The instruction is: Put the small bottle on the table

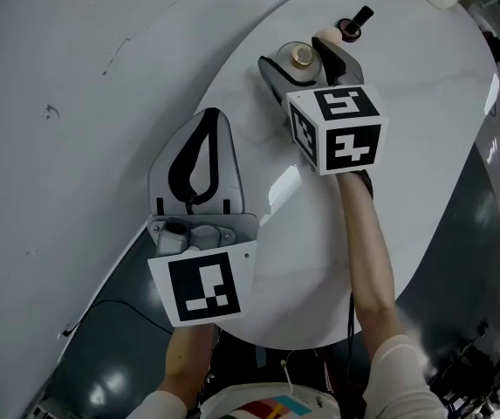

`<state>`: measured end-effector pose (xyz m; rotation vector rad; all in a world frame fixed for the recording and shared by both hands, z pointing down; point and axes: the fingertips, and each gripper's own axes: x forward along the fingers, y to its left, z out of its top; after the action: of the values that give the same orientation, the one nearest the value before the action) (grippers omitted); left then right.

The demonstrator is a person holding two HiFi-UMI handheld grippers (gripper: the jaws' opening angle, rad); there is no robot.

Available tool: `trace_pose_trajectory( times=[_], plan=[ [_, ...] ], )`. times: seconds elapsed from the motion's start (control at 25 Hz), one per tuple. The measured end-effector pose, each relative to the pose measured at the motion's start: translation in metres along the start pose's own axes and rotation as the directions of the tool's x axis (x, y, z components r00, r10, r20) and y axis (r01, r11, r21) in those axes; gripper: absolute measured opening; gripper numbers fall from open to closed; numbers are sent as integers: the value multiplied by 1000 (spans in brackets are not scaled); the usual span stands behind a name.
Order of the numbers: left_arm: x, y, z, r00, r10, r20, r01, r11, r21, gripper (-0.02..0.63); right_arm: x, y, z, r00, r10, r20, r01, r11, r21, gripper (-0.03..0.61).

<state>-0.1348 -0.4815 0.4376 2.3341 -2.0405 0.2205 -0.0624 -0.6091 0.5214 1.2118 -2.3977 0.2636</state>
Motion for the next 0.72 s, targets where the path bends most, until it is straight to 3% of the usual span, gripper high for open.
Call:
trace_pose_trajectory(
  times=[0.16,0.36,0.72],
  plan=[
    [-6,5,19,1000,9,11,-10,1000,15,17,-26,1,32,998,-28,50,29,999,-19,347],
    [-16,5,78,996,11,92,-14,999,30,17,-73,8,88,993,-38,114,44,998,-45,337],
    [-64,-13,209,964,-20,264,1,997,74,17,-212,23,214,933,-123,337,159,984,-80,147]
  ],
)
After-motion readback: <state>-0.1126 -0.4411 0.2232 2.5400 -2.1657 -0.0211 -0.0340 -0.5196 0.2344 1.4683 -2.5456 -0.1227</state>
